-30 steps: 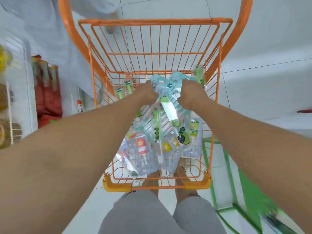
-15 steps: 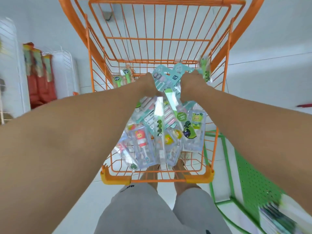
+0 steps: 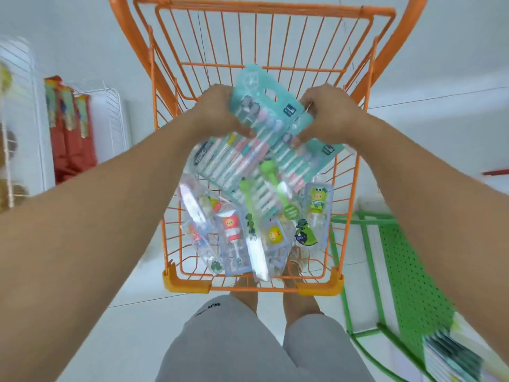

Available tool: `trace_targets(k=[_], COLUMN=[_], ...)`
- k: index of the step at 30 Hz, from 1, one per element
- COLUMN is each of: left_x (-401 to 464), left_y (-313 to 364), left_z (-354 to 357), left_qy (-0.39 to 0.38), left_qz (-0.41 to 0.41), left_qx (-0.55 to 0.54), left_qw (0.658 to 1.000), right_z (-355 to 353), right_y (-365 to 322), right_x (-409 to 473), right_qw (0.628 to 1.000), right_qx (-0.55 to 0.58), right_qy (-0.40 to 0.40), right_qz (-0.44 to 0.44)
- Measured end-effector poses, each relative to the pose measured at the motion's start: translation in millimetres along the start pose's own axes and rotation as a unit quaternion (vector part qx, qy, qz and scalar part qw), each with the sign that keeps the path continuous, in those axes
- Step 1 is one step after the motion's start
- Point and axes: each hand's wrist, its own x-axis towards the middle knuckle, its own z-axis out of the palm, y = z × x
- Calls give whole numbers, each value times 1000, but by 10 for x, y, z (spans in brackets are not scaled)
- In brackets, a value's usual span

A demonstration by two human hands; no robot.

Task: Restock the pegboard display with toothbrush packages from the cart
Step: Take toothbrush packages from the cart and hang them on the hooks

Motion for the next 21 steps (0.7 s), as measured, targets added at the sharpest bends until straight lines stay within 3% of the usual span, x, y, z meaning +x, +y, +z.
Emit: trace_targets(k=[6,9,15,18,21], left_x=[-507,-714,-1191,-1390,-1557], left_y=[57,96,261,365,483], left_z=[-82,-179,-540,-629,-520], left_qy=[27,78,163,139,41], left_qz=[50,56,126,169,182], left_qx=[-163,-186,-282,-304,-311], left_qw=[985,978,937,927,932], right_z=[-106,-178,-575,-757,-782], right_y=[42,-38,-211,-154,-38], right_x=[-413,-631,-1346,-1766,-2145], right_qw=[963,946,923,896,853], right_qx=[262,305,286,328,391], right_qy=[60,106,223,274,339], right_qz=[0,-35,-130,-122,-70])
